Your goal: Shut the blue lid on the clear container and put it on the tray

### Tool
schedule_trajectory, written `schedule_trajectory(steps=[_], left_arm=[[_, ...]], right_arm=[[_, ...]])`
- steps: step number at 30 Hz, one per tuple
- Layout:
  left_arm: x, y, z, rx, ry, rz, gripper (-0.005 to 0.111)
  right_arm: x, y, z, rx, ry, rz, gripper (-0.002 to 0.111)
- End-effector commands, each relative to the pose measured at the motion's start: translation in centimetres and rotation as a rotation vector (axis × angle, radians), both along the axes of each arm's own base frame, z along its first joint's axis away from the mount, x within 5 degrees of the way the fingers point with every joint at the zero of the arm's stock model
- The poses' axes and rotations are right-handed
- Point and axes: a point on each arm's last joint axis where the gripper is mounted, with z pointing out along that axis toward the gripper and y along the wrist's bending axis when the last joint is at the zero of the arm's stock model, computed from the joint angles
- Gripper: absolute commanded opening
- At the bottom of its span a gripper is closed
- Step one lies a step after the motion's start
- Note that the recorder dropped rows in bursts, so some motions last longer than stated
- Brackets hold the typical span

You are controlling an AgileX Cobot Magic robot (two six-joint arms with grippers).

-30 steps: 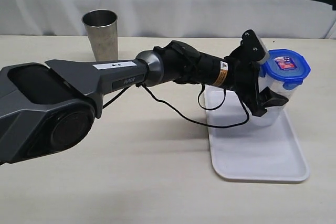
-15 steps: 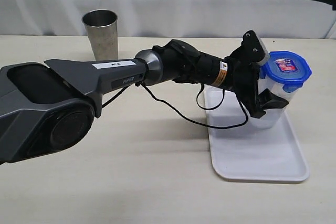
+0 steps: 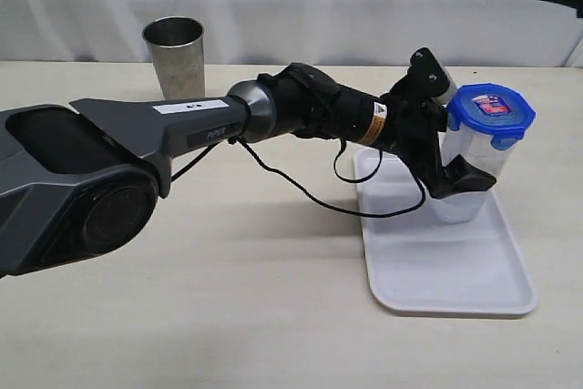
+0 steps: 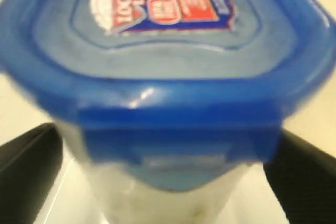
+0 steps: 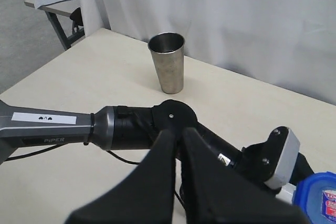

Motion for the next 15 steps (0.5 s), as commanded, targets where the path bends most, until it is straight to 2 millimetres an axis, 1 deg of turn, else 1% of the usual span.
schedule_trajectory(steps=[1,8,12,13,15], left_arm=[[1.4,2.0,0.6,-0.022,0.071,-0.011,0.097],[2.5,4.0,0.7,-0.04,0.113,-0.054,0.097],[3.3,5.0,0.7,-0.045,0.173,-0.014,0.096],[3.3,5.0,0.7,-0.045,0.181,-0.01,0.093],[3.7,5.4,0.7,-0.045,0.182,0.0,0.083]], right_arm=[[0.0,0.0,-0.1,-0.004,-0.003,-0.003,0.005],[0.0,0.0,-0.1,-0.005,-0.001,-0.002,0.005],[0.0,0.0,-0.2,-0.005,0.003,-0.002,0.005],[0.0,0.0,-0.4,-0.006,0.006,-0.002,0.005],[0.0,0.0,-0.6,-0.007,0.013,-0.004,0.005]])
